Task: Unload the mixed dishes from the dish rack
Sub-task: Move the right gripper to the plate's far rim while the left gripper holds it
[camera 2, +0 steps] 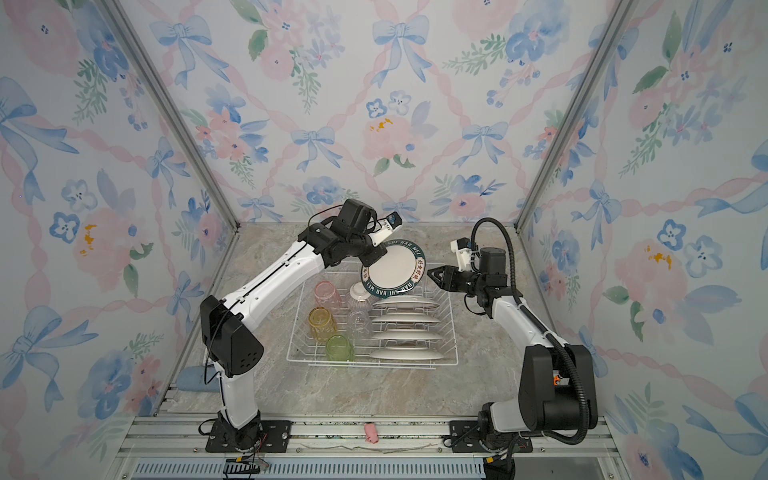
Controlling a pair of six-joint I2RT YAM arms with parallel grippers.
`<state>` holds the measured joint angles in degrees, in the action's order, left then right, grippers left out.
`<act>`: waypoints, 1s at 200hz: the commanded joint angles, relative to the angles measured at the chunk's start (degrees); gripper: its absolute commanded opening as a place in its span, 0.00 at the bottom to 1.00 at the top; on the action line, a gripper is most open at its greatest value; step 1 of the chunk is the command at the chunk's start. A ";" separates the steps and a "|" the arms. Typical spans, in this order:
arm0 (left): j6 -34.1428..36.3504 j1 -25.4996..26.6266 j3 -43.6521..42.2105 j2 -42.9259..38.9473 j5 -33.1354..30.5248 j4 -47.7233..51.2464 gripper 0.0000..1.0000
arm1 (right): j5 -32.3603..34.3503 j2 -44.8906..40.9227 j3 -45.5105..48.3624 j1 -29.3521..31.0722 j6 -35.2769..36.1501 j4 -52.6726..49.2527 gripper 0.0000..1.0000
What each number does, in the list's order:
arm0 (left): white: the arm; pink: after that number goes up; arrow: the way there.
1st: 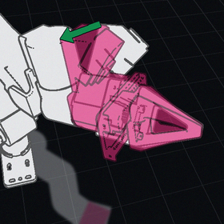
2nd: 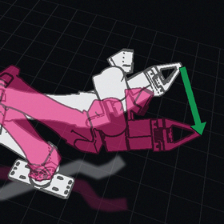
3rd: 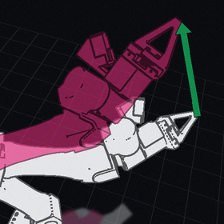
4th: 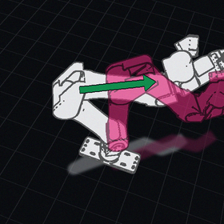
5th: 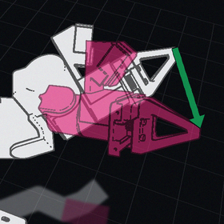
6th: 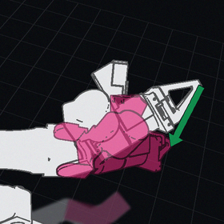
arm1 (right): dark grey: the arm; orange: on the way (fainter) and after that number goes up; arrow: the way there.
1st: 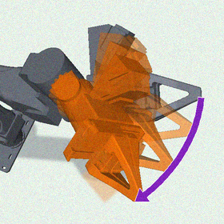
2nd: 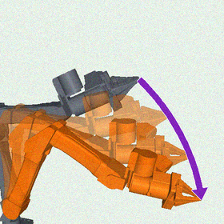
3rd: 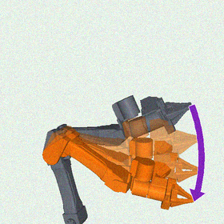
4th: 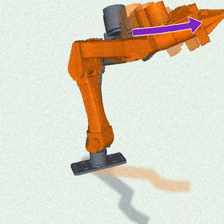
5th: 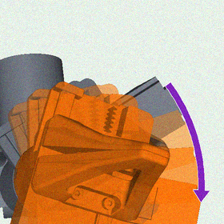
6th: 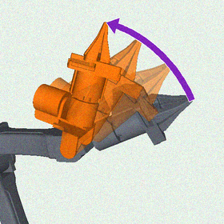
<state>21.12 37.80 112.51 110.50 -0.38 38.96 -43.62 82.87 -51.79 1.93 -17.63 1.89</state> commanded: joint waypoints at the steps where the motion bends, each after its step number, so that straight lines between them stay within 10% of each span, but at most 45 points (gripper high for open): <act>1: 0.04 -1.08 -1.15 0.62 1.40 -1.30 0.00 | -1.40 1.99 -2.72 0.48 1.22 2.34 0.39; 200: 0.14 -6.20 -1.96 5.20 7.46 -3.27 0.00 | -8.60 17.14 -11.19 6.17 0.31 8.92 0.29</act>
<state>20.71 32.42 111.15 112.86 6.96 35.48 -48.88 98.96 -60.12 6.50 -17.65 9.26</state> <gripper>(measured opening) 0.049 0.315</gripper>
